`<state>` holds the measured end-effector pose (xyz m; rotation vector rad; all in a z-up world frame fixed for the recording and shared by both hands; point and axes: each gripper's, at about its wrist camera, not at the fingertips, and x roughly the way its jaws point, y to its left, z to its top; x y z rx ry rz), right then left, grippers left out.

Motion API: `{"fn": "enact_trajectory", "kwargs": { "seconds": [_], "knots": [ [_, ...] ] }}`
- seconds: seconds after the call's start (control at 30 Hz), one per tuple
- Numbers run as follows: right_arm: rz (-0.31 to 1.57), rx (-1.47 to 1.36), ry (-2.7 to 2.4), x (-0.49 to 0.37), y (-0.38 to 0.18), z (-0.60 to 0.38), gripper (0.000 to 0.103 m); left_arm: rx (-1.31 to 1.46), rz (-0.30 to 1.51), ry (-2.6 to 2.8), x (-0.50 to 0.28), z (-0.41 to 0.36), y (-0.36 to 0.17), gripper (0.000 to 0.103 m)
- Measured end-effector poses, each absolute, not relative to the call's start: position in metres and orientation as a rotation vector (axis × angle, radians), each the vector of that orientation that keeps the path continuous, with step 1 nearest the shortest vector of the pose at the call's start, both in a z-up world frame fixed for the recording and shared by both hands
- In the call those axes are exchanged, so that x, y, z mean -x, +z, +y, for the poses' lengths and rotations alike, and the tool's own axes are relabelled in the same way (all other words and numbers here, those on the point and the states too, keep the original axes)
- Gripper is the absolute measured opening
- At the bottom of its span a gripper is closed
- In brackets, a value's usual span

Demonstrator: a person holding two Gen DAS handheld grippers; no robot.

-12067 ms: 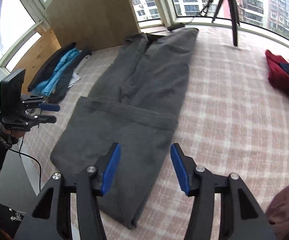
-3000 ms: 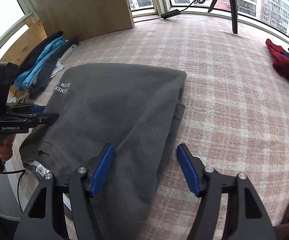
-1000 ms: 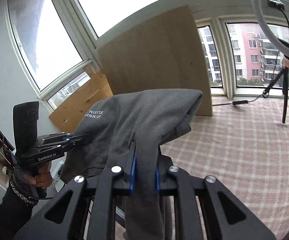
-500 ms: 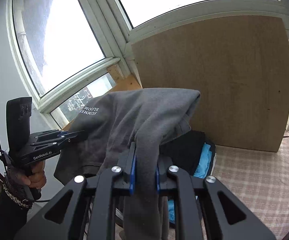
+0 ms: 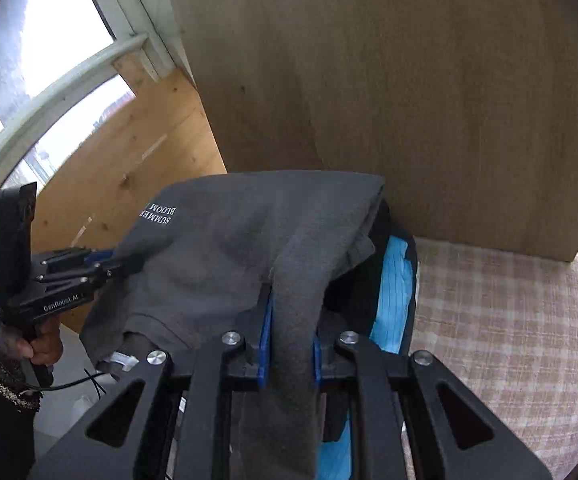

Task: Fold clothes
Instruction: 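Lift the folded shirt with both grippers and carry it to the clothes stack, then lower the folded shirt onto the blue clothes stack and open both grippers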

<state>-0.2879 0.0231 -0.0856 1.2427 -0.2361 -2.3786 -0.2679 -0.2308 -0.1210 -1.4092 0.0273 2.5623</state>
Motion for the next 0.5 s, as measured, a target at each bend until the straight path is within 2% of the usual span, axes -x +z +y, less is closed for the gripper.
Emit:
{"fn": "enact_trajectory", "kwargs": {
  "seconds": [0.1,0.17,0.2,0.37,0.5],
  "knots": [
    [-0.306,-1.284,-2.324,0.282,-0.088,0.044,0.025,1.413,-0.088,2.63,0.262,-0.254,-0.119,0.022],
    [-0.36,-1.204,-2.348,0.274,-0.072,0.061,0.033,1.361,-0.154,2.685,0.251,-0.268,-0.106,0.021],
    [-0.385,-1.151,-2.369,0.269,-0.063,0.07,0.033,1.333,-0.17,2.707,0.246,-0.272,-0.099,0.021],
    [-0.302,-0.999,-2.439,0.293,-0.03,0.055,0.033,1.215,-0.095,2.71,0.257,-0.246,-0.074,0.022],
    [-0.234,-1.035,-2.428,0.333,-0.048,0.02,0.033,1.228,-0.018,2.681,0.292,-0.223,-0.089,0.023]
  ]
}}
